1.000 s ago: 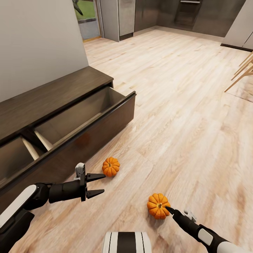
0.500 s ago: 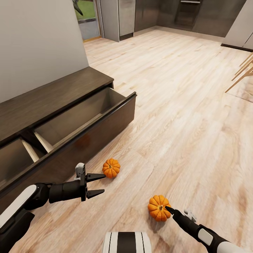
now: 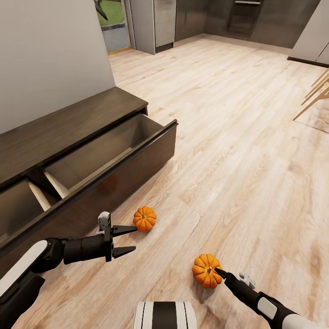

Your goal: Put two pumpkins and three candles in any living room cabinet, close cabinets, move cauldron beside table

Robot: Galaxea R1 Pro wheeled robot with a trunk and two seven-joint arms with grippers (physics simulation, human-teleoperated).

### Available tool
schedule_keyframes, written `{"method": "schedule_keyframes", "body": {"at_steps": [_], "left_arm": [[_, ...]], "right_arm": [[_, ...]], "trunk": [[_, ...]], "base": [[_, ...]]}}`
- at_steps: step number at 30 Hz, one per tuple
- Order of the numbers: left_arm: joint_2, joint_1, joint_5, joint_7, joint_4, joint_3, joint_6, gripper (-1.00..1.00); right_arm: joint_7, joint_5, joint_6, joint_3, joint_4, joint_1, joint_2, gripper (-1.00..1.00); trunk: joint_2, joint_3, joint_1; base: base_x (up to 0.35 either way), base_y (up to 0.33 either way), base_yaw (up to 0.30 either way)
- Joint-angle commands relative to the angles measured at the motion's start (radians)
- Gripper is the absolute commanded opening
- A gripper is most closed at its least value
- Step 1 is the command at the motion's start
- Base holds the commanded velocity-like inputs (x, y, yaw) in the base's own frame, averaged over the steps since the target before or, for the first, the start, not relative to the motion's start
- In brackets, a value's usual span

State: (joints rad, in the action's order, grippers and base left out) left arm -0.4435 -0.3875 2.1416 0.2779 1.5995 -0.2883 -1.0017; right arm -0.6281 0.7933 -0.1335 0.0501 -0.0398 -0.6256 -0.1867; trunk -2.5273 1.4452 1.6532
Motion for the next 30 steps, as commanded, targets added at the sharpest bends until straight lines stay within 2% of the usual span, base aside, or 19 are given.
{"method": "schedule_keyframes", "body": {"at_steps": [1, 10, 23, 30], "left_arm": [[-0.001, -0.001, 0.011, 0.009, 0.000, 0.000, 0.000, 1.00], [-0.003, -0.001, 0.016, 0.008, 0.002, 0.006, -0.001, 1.00], [-0.003, -0.001, 0.031, 0.007, 0.007, 0.003, -0.002, 1.00], [-0.003, -0.001, 0.031, 0.007, 0.007, 0.000, -0.002, 1.00]], "right_arm": [[-0.002, 0.011, -0.008, 0.005, 0.000, 0.000, 0.000, 1.00], [-0.002, 0.011, -0.007, 0.005, -0.001, 0.000, 0.000, 1.00], [-0.002, 0.009, -0.006, 0.005, -0.002, 0.000, 0.000, 1.00], [-0.002, 0.009, -0.006, 0.005, -0.002, 0.000, 0.000, 1.00]], "trunk": [[0.000, 0.001, 0.000], [0.000, 0.001, 0.000], [-0.003, 0.051, 0.006], [-0.003, 0.051, 0.006]], "base": [[0.000, 0.000, 0.000], [0.000, 0.000, 0.000], [0.000, 0.000, 0.000], [0.000, 0.000, 0.000]]}}
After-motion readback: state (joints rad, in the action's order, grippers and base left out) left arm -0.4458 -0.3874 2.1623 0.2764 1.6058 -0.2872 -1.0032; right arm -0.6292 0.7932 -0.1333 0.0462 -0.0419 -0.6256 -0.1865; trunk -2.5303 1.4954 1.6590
